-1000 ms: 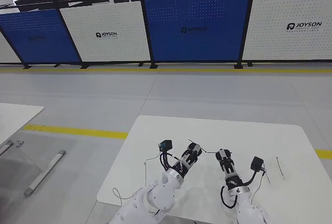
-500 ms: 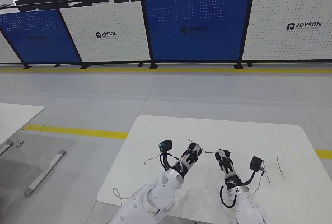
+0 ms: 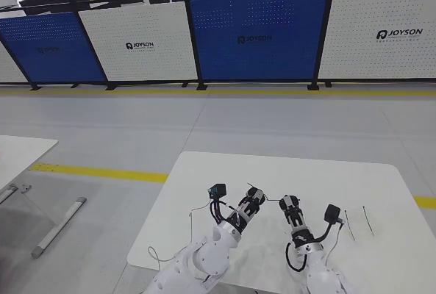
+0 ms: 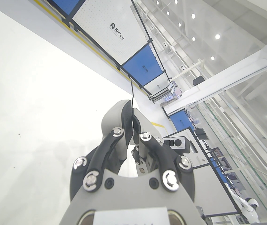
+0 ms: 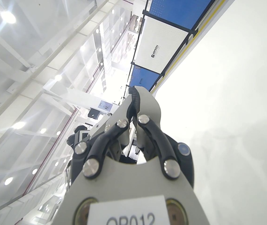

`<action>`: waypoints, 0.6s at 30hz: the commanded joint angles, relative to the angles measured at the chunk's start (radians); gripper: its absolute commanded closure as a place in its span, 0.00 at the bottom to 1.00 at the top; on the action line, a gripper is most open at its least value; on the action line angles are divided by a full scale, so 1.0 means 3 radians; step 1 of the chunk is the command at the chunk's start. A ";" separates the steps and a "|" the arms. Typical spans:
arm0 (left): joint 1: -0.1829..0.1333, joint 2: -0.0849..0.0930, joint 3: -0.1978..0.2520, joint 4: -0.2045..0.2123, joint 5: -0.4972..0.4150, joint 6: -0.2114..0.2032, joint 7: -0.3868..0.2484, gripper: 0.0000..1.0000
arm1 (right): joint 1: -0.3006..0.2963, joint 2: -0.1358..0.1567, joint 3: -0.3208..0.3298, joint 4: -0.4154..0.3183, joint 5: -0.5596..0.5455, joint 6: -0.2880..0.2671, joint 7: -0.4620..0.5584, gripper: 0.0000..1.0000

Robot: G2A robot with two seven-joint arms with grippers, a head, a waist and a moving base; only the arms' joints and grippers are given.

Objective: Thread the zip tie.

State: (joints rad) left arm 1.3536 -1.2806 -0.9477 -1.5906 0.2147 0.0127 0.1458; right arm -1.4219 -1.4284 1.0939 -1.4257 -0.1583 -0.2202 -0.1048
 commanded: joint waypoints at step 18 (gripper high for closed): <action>0.0000 0.0000 0.0000 0.0000 0.0000 0.0000 0.0000 1.00 | -0.0040 -0.0009 0.0047 0.0015 0.0101 -0.0124 0.0013 1.00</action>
State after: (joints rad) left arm 1.3536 -1.2806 -0.9477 -1.5906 0.2147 0.0127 0.1458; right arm -1.4303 -1.4314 1.1043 -1.4170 -0.1277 -0.2576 -0.1007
